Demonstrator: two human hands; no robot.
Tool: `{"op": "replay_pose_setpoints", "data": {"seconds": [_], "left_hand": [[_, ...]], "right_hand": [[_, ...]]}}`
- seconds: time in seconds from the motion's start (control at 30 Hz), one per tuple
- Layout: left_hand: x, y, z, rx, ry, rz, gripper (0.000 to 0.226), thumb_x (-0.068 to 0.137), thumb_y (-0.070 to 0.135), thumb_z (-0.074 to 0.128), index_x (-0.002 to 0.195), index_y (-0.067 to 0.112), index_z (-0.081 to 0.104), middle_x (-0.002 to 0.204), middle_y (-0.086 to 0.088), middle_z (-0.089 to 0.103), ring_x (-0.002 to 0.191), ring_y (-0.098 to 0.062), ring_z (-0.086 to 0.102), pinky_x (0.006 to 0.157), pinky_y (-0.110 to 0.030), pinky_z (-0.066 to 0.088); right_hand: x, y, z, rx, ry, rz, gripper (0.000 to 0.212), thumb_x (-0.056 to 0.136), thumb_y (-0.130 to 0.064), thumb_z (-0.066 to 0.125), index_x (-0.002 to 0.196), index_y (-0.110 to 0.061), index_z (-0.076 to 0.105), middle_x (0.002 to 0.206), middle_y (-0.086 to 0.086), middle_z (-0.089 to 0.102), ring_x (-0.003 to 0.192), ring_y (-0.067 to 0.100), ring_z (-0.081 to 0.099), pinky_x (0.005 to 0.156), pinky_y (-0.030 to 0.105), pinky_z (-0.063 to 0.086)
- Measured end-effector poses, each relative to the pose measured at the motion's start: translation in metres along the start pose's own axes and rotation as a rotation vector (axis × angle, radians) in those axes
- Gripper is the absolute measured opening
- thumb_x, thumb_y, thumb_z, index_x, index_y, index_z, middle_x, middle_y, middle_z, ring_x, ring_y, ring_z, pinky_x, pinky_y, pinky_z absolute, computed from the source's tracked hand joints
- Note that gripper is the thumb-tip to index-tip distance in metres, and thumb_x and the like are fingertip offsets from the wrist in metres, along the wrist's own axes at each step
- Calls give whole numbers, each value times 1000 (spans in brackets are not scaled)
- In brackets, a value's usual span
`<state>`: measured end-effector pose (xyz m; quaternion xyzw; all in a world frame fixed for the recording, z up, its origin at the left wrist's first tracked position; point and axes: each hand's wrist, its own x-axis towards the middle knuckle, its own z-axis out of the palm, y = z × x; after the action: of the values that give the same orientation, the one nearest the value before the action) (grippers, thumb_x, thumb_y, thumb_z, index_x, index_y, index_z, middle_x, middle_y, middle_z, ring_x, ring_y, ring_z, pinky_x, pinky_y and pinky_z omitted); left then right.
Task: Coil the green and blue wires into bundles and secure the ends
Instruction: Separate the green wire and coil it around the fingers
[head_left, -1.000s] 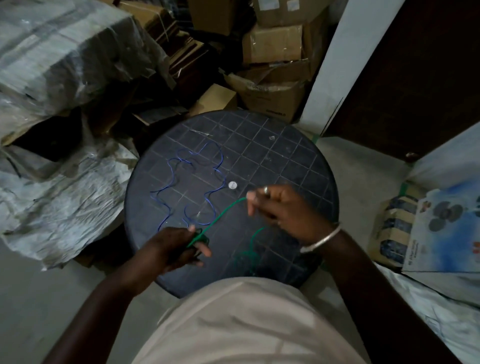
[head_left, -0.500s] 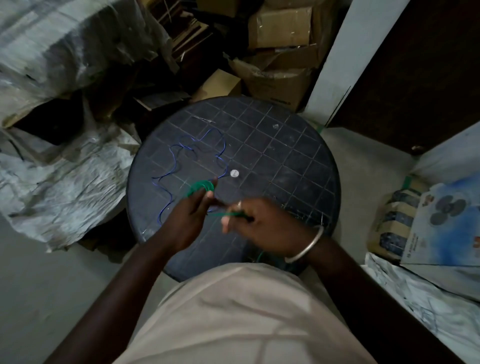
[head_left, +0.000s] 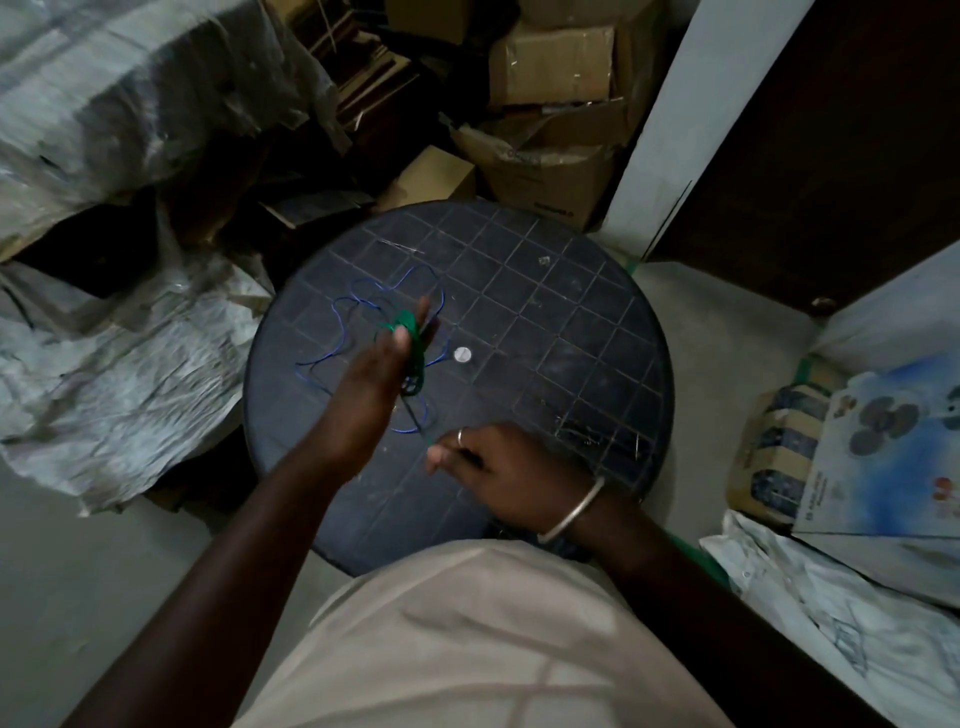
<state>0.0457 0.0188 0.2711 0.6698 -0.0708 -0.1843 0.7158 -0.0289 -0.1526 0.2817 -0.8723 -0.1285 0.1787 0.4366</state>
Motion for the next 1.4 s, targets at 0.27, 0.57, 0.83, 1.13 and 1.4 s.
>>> {"op": "replay_pose_setpoints", "data": {"seconds": [0.27,0.57,0.83,1.13,1.4], "left_hand": [[-18,-23,-7,100,-251,-411,59,101,44,32,85,2,70,50,-18,56,33,-16,42,57,-33,43],[-26,3,-9,-865,-31,-205,51,106,28,27,135,-6,51,133,-20,63,121,-29,62,108,-38,43],[-26,-34,0,68,-103,-343,64,93,56,31,141,17,50,149,-4,50,136,-6,44,121,-34,22],[-40,-13,11,-290,-133,-404,65,97,25,20,54,3,64,35,1,29,34,-16,25,62,-31,37],[-29,-9,-7,-1047,25,-235,47,108,28,29,135,-3,52,125,-12,69,112,-21,67,102,-30,49]], "right_hand": [[-6,-10,-68,446,193,133,27,99,-15,54,74,-10,64,53,9,31,44,14,29,43,24,25],[15,45,-23,-83,102,167,26,96,-42,57,76,-31,72,61,-8,63,62,3,60,67,31,48],[-8,-13,-18,2,-193,8,20,96,-21,56,93,-16,76,76,-12,72,68,3,64,69,26,50],[12,10,-76,314,305,97,31,98,-22,59,81,0,70,44,-11,50,43,-3,46,53,14,35],[18,48,-22,302,116,194,11,89,-17,66,88,-28,62,77,4,66,69,11,62,71,39,53]]}}
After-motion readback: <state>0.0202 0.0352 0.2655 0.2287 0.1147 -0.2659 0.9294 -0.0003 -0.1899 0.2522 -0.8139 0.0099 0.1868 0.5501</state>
